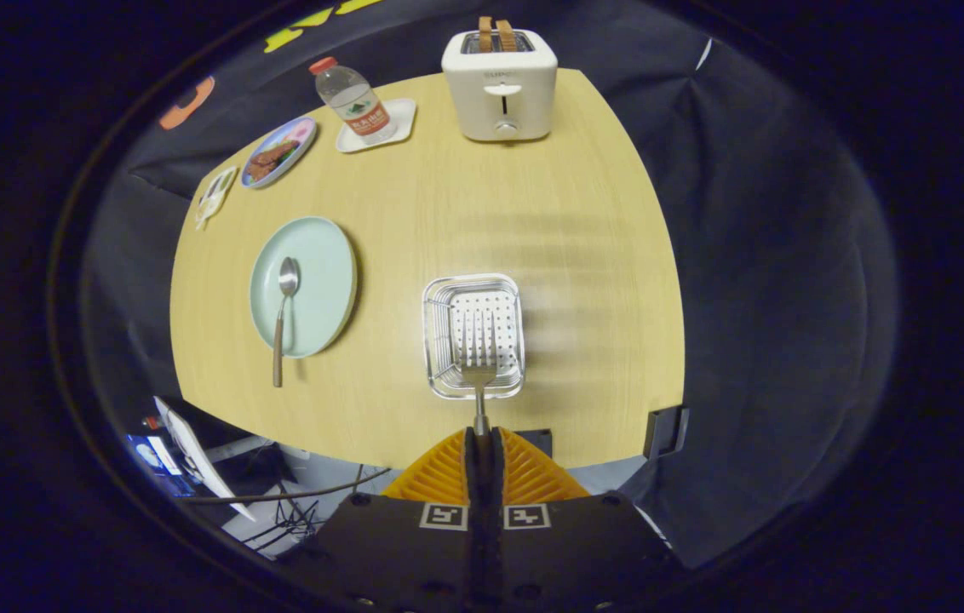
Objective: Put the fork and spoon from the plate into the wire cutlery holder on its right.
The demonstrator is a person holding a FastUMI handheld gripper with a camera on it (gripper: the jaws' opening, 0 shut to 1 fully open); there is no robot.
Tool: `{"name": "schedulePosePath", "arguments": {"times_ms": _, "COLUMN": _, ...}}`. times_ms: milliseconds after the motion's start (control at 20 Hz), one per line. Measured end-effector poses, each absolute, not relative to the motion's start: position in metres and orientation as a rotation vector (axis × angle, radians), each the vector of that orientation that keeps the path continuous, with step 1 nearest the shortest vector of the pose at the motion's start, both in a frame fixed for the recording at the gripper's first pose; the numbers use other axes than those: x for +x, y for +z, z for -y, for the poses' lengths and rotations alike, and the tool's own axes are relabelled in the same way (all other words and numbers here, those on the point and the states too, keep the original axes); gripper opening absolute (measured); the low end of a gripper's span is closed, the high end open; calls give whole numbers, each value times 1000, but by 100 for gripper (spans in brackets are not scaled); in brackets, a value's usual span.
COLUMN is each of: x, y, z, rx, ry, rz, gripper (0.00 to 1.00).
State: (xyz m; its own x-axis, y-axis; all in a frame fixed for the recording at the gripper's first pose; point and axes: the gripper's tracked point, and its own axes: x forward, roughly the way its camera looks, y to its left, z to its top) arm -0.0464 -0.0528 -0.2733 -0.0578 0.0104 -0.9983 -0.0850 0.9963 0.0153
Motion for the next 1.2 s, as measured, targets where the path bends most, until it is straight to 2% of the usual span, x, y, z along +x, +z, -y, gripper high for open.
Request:
{"name": "schedulePosePath", "arguments": {"times_ms": 200, "x": -39, "y": -291, "z": 47, "rx": 7, "ry": 73, "rz": -1675, "gripper": 2}}
{"name": "schedulePosePath", "arguments": {"times_ms": 300, "x": -36, "y": -297, "z": 43, "rx": 38, "ry": 70, "rz": -1667, "gripper": 5}}
{"name": "schedulePosePath", "arguments": {"times_ms": 450, "x": -32, "y": -297, "z": 38, "rx": 65, "ry": 71, "rz": -1623, "gripper": 15}}
{"name": "schedulePosePath", "arguments": {"times_ms": 500, "x": -28, "y": -293, "z": 37, "rx": 69, "ry": 71, "rz": -1593, "gripper": 26}}
{"name": "schedulePosePath", "arguments": {"times_ms": 550, "x": -23, "y": -289, "z": 35, "rx": 67, "ry": 73, "rz": -1549, "gripper": 31}}
{"name": "schedulePosePath", "arguments": {"times_ms": 650, "x": -11, "y": -280, "z": 27, "rx": 65, "ry": 103, "rz": -1446, "gripper": 51}}
{"name": "schedulePosePath", "arguments": {"times_ms": 700, "x": -5, "y": -274, "z": 20, "rx": 70, "ry": 124, "rz": -1380, "gripper": 71}}
{"name": "schedulePosePath", "arguments": {"times_ms": 800, "x": 10, "y": -261, "z": 8, "rx": 46, "ry": 149, "rz": -1231, "gripper": 90}}
{"name": "schedulePosePath", "arguments": {"times_ms": 1000, "x": 17, "y": -233, "z": -46, "rx": 11, "ry": 208, "rz": -973, "gripper": 95}}
{"name": "schedulePosePath", "arguments": {"times_ms": 1200, "x": -5, "y": -240, "z": -126, "rx": 33, "ry": 301, "rz": -868, "gripper": 97}}
